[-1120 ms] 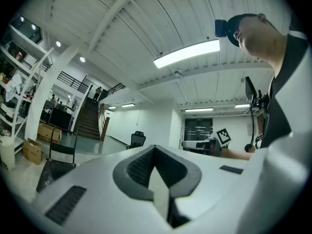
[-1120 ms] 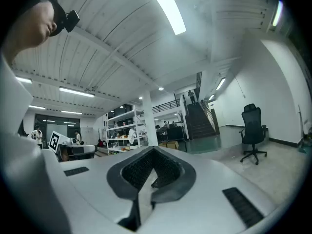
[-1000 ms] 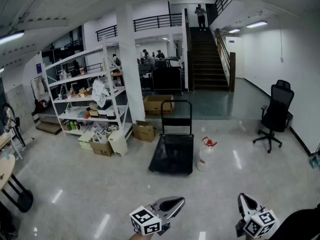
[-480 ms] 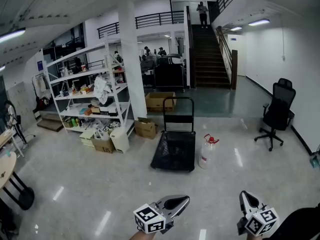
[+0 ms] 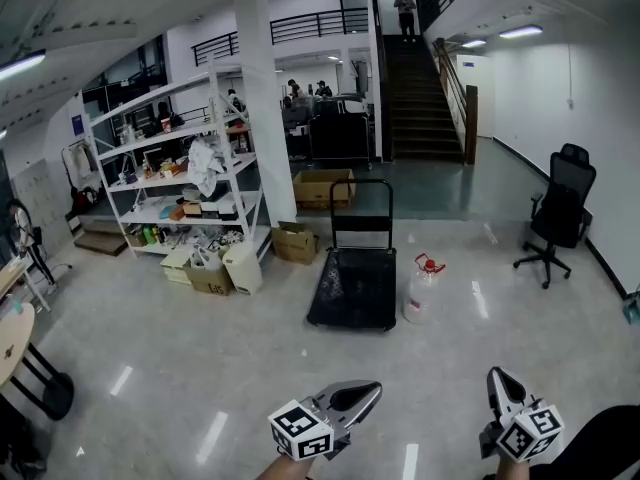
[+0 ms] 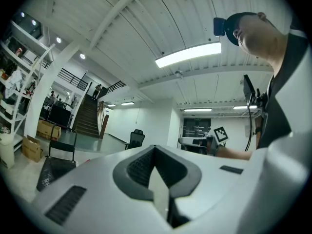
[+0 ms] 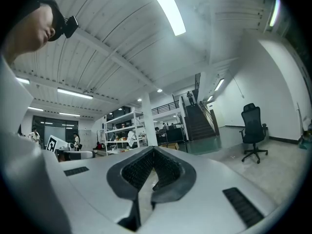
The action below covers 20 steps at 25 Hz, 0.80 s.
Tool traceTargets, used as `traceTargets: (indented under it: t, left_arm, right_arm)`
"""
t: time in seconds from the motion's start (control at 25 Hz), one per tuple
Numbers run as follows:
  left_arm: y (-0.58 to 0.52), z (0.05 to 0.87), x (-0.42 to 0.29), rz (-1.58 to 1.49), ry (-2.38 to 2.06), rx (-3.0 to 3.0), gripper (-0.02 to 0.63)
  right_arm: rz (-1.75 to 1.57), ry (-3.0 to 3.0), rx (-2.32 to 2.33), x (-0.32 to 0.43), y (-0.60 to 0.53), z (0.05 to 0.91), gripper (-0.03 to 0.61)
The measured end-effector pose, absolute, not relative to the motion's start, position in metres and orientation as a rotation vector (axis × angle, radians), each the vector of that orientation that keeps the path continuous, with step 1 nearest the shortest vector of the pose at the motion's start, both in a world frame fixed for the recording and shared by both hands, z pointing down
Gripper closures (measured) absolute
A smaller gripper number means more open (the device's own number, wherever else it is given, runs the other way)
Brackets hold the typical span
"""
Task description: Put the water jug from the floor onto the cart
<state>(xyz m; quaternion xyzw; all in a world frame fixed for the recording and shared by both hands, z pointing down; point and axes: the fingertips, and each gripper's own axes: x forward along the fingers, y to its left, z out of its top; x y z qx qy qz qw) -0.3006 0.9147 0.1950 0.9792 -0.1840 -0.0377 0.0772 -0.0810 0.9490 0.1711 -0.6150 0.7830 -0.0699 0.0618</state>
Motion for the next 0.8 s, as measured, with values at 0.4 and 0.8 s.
traceTargets:
  t: [0.4,0.8]
  left_arm:
    - [0.866,0.209,-0.336,-0.105,-0.461,2.906,0.612]
    - [0.776,0.213,-0.281,-0.089,-0.444,2.916,0.612]
  right_arm:
    - [-0.276,2.318,-1.924,-0.118,0.906,0.183,0.577]
    - [-0.307,2.318,-1.919,-0.072,0.823,0.2,0.577]
